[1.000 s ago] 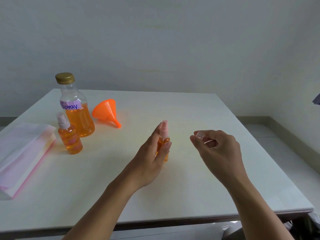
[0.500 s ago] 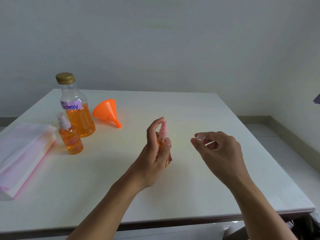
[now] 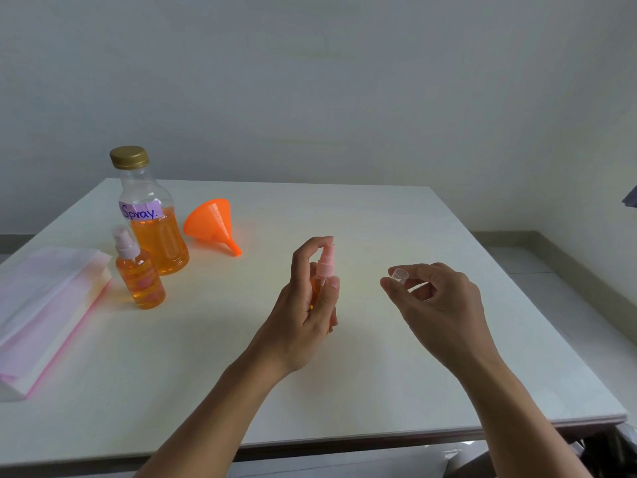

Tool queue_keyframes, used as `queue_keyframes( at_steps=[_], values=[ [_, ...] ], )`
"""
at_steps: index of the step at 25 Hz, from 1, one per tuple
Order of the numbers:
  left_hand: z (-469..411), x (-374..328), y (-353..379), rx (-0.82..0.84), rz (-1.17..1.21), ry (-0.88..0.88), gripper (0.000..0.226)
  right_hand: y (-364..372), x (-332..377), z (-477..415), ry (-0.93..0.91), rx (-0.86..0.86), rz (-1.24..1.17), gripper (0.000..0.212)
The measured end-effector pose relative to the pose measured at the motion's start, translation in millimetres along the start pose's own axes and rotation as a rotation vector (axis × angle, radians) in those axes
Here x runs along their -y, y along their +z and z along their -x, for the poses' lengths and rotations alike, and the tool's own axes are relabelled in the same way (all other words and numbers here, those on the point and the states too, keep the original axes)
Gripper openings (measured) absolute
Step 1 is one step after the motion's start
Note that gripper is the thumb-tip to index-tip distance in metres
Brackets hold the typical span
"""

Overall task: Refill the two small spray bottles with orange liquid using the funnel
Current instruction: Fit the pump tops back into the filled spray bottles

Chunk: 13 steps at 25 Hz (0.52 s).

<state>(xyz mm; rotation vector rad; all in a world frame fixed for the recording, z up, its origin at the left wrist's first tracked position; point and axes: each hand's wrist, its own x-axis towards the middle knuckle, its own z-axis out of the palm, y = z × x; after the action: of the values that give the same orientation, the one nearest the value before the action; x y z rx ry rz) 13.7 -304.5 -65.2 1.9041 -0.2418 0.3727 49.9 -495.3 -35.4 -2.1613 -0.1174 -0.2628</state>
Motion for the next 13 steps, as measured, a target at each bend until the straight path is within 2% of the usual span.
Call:
queue_keyframes(
  at_steps=[8,13],
  values=[
    [0.2,-5.7,2.2,0.017,0.166,-0.017,0.03,-2.1,-1.0,0.1,-0.012,-0.009,0.009,0.012],
    [0.5,-6.4,2.6,0.004,0.123,-0.03,0.035,-2.2,-1.0,0.1,-0.021,-0.007,0.011,0.012]
  ],
)
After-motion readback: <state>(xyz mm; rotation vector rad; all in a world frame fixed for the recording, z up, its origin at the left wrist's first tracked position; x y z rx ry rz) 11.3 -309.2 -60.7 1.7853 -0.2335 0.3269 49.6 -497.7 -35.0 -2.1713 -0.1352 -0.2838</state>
